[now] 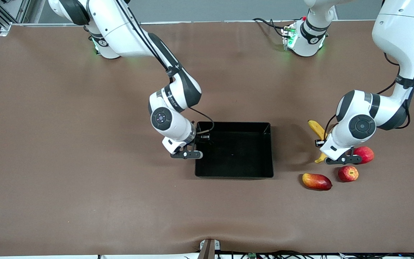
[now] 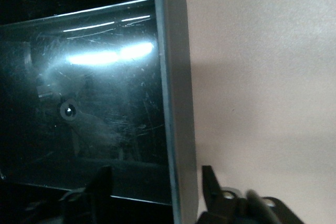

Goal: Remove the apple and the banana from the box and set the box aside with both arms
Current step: 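Set the banana by the fruits while the right gripper grips the tray, then drag the tray away with the right gripper while the left gripper withdraws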

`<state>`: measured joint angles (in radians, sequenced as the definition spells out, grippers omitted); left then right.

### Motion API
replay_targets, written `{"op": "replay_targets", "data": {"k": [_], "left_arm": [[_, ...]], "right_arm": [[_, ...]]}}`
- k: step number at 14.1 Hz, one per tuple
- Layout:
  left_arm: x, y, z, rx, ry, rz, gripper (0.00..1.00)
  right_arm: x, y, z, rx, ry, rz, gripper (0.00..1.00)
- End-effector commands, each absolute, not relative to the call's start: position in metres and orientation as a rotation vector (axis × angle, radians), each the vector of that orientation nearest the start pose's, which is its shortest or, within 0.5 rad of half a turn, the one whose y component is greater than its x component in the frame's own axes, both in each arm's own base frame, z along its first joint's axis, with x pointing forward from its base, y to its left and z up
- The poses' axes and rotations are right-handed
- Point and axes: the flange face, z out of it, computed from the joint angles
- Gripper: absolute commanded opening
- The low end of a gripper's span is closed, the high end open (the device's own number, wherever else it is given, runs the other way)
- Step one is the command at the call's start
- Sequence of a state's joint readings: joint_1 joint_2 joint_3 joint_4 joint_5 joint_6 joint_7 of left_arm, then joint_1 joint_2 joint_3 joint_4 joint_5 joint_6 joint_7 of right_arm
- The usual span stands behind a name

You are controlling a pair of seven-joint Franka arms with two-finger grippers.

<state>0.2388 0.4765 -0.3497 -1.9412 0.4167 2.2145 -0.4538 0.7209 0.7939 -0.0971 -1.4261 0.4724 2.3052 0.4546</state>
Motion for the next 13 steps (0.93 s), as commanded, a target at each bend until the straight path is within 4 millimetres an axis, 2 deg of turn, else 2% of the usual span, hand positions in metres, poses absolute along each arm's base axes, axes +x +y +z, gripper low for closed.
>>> {"op": "replay_targets", "data": {"k": [1,3,6,8,9,10,11,13], "left_arm": [[0.599,-0.043,0.226,-2.945,-0.192,0.15,0.0],[0.599,-0.04,0.223,-2.943,-0.195,0.156,0.0],[0.599,-0.031,0.215,-2.94,-0.211,0.169,0.0],[0.603,-0.015,0.206,-2.958,-0.25,0.152,0.0],[0.604,-0.013,0.204,-2.961,-0.257,0.151,0.02],[0.605,-0.013,0.2,-2.962,-0.255,0.158,0.13],[0.608,-0.012,0.2,-2.964,-0.256,0.151,0.2],[0.613,-0.011,0.198,-2.97,-0.262,0.145,0.55]], "right_arm": [[0.596,0.447,0.242,-2.84,0.216,0.101,0.0],[0.601,0.441,0.251,-2.846,0.213,0.146,0.0],[0.617,0.417,0.285,-2.864,0.215,0.277,0.0],[0.631,0.392,0.303,-2.858,0.241,0.274,0.0],[0.637,0.374,0.321,-2.849,0.252,0.291,0.0],[0.638,0.36,0.328,-2.854,0.242,0.338,0.0],[0.644,0.338,0.343,-2.849,0.223,0.357,0.0],[0.649,0.292,0.367,-2.842,0.187,0.437,0.0]]}}
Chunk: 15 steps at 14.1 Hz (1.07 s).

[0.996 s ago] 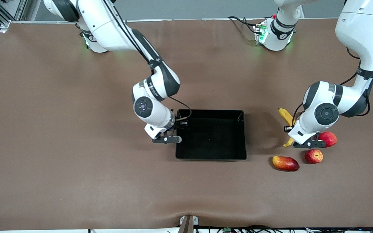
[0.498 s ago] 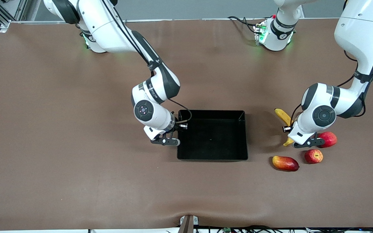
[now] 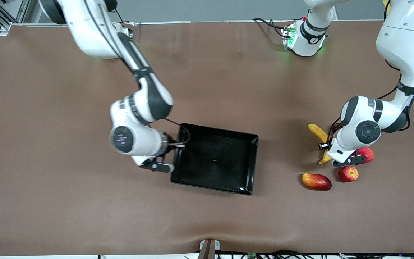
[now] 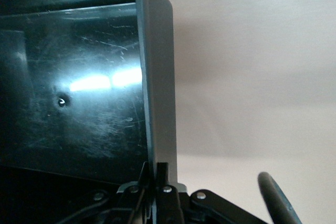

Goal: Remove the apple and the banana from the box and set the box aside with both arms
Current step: 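Drag the tray away with the right gripper while the left gripper withdraws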

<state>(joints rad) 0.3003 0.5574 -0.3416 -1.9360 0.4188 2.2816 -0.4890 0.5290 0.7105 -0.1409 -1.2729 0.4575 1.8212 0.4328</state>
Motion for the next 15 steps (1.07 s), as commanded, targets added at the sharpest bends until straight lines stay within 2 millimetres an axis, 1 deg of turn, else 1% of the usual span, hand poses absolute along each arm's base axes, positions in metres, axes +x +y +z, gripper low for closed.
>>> {"op": "replay_targets", "data": {"k": [1,2,3,5,7,8,9,11,12,13,14,15], "left_arm": [[0.615,-0.011,0.2,-2.97,-0.257,0.138,0.69],[0.617,-0.011,0.206,-2.968,-0.246,0.121,0.94],[0.62,-0.01,0.214,-2.966,-0.234,0.106,1.0],[0.625,-0.019,0.256,-2.951,-0.217,0.029,1.0],[0.632,-0.04,0.308,-2.928,-0.206,0.027,1.0],[0.637,-0.047,0.337,-2.91,-0.202,0.037,1.0],[0.646,-0.051,0.37,-2.897,-0.213,0.034,1.0],[0.649,-0.062,0.422,-2.879,-0.21,0.045,1.0],[0.652,-0.067,0.444,-2.886,-0.223,0.028,1.0],[0.651,-0.068,0.471,-2.882,-0.237,0.006,1.0],[0.647,-0.065,0.492,-2.882,-0.261,-0.005,1.0],[0.641,-0.068,0.517,-2.904,-0.289,-0.02,1.0]], "right_arm": [[0.652,0.269,0.379,-2.837,0.182,0.438,0.0],[0.648,0.245,0.384,-2.853,0.185,0.43,0.0],[0.645,0.218,0.391,-2.875,0.161,0.415,0.0],[0.634,0.171,0.395,-2.894,0.101,0.408,0.0],[0.623,0.124,0.392,-2.892,0.036,0.367,0.0],[0.616,0.096,0.385,-2.903,-0.03,0.338,0.0],[0.609,0.061,0.377,-2.898,-0.086,0.305,0.0],[0.591,0.005,0.36,-2.892,-0.187,0.281,0.0],[0.584,-0.021,0.351,-2.905,-0.188,0.256,0.0],[0.578,-0.035,0.343,-2.913,-0.2,0.228,0.0],[0.571,-0.054,0.332,-2.92,-0.232,0.217,0.0],[0.564,-0.08,0.321,-2.925,-0.237,0.201,0.0]]}}
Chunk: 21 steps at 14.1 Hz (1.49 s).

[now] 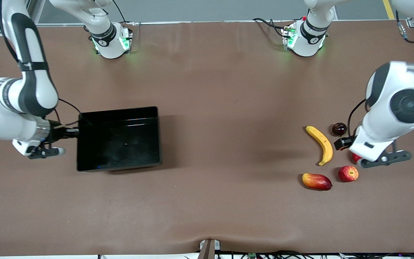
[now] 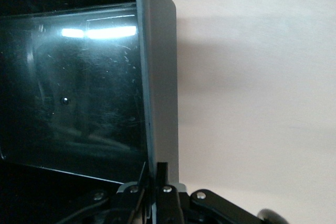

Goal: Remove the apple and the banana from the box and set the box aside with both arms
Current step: 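Drag the tray away with the right gripper while the left gripper withdraws, then open the right gripper and draw it back from the tray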

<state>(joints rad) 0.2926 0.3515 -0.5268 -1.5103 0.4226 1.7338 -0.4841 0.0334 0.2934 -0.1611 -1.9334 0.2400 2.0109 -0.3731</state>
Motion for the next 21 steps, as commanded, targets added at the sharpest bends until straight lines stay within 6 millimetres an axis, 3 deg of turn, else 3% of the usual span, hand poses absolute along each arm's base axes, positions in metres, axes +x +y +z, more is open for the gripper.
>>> {"op": "replay_targets", "data": {"k": [1,5,7,9,14,15,16,17,19,21], "left_arm": [[0.632,-0.072,0.54,-2.94,-0.317,-0.027,1.0],[0.587,-0.084,0.622,-2.978,-0.237,-0.109,1.0],[0.571,-0.091,0.645,-3.006,-0.21,-0.13,1.0],[0.559,-0.094,0.661,-3.02,-0.215,-0.152,1.0],[0.551,-0.085,0.665,-3.074,-0.151,-0.112,1.0],[0.553,-0.072,0.662,-3.074,-0.08,-0.094,1.0],[0.554,-0.066,0.659,-3.074,-0.062,-0.085,1.0],[0.554,-0.063,0.658,-3.088,-0.072,-0.079,1.0],[0.556,-0.064,0.656,-3.105,-0.073,-0.071,1.0],[0.556,-0.066,0.657,-3.14,-0.083,-0.066,1.0]], "right_arm": [[0.56,-0.102,0.313,-2.927,-0.268,0.169,0.0],[0.543,-0.181,0.286,-2.923,-0.324,0.117,0.0],[0.533,-0.197,0.281,-2.919,-0.238,0.119,0.0],[0.519,-0.231,0.269,-2.917,-0.152,0.127,0.0],[0.502,-0.231,0.243,-2.882,-0.087,0.156,0.0],[0.505,-0.231,0.244,-2.886,-0.1,0.154,0.15],[0.511,-0.23,0.249,-2.893,-0.117,0.144,0.8],[0.515,-0.226,0.252,-2.891,-0.173,0.146,1.0],[0.522,-0.216,0.254,-2.878,-0.367,0.106,1.0],[0.548,-0.217,0.281,-2.91,-0.467,0.013,1.0]]}}
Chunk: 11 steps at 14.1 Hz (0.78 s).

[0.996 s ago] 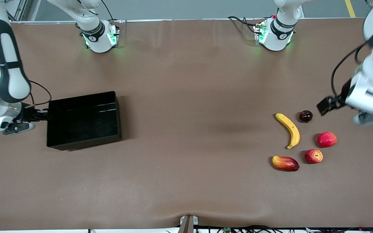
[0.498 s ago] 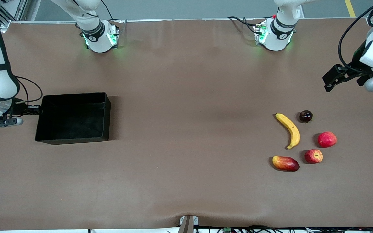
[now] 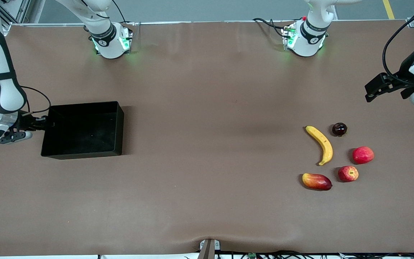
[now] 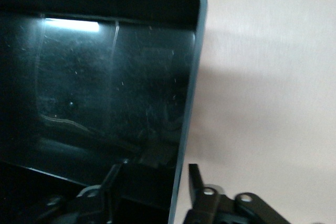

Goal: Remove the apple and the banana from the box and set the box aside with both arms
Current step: 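Open the right gripper and draw it back from the tray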

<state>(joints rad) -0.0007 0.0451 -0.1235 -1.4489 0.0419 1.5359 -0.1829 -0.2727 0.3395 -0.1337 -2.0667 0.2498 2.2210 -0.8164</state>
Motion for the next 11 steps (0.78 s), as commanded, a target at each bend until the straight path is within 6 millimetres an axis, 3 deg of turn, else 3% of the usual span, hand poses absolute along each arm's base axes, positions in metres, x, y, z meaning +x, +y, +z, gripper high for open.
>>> {"op": "replay_targets", "data": {"k": [1,4,6,8,11], "left_arm": [[0.556,-0.064,0.657,-3.14,-0.081,-0.066,1.0],[0.558,-0.061,0.653,-3.139,-0.097,-0.052,1.0],[0.556,-0.048,0.658,-3.134,-0.114,-0.057,1.0],[0.552,-0.047,0.661,-3.136,-0.098,-0.045,1.0],[0.549,-0.055,0.658,-3.135,-0.088,-0.009,1.0]], "right_arm": [[0.564,-0.213,0.294,-2.917,-0.531,-0.028,1.0],[0.614,-0.211,0.351,-2.902,-0.69,-0.097,1.0],[0.647,-0.212,0.414,-2.897,-0.763,-0.105,1.0],[0.666,-0.209,0.47,-2.954,-0.844,-0.195,1.0],[0.69,-0.165,0.527,-3.016,-1.027,-0.295,1.0]]}}
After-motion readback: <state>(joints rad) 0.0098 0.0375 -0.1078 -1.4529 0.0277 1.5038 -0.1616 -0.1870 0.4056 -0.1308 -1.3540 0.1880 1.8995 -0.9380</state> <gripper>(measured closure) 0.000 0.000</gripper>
